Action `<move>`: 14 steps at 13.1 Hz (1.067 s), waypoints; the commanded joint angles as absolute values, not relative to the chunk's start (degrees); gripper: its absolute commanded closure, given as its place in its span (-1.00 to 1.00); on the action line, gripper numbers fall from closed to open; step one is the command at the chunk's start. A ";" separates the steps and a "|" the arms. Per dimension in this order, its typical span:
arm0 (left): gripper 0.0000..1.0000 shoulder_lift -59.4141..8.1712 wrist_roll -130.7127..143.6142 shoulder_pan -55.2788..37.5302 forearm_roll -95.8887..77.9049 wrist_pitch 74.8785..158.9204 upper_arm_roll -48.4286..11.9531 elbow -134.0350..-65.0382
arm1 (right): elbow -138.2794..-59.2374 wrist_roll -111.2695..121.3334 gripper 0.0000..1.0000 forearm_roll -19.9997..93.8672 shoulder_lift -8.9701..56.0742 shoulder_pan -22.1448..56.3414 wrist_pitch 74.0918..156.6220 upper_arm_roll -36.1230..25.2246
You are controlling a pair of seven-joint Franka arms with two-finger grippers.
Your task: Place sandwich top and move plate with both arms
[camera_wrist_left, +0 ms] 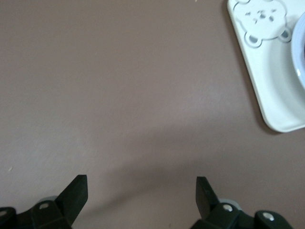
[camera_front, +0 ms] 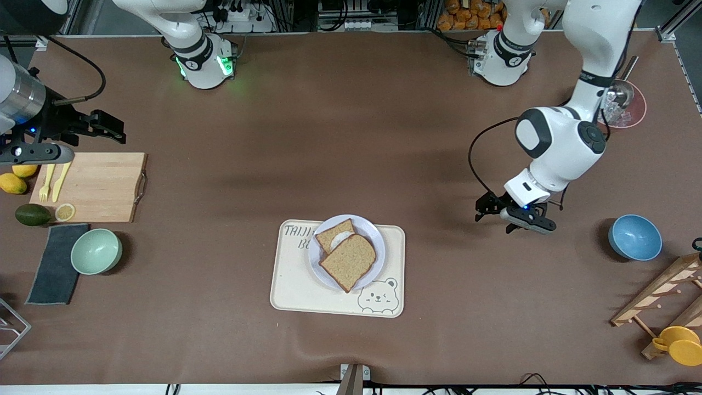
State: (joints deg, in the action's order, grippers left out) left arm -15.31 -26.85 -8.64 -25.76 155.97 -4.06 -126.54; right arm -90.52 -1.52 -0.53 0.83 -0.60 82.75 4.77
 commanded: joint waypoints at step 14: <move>-1.00 -1.59 -0.44 -1.93 -0.10 100.81 -4.13 -100.81 | -89.82 -1.85 -1.00 -1.32 1.32 -0.62 82.00 5.01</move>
State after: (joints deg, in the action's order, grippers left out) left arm -4.13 -2.54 -2.32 -3.14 102.37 -3.66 -101.21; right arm -90.53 -1.52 -0.53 0.94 -0.59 82.66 4.78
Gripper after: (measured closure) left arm 0.000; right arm 0.000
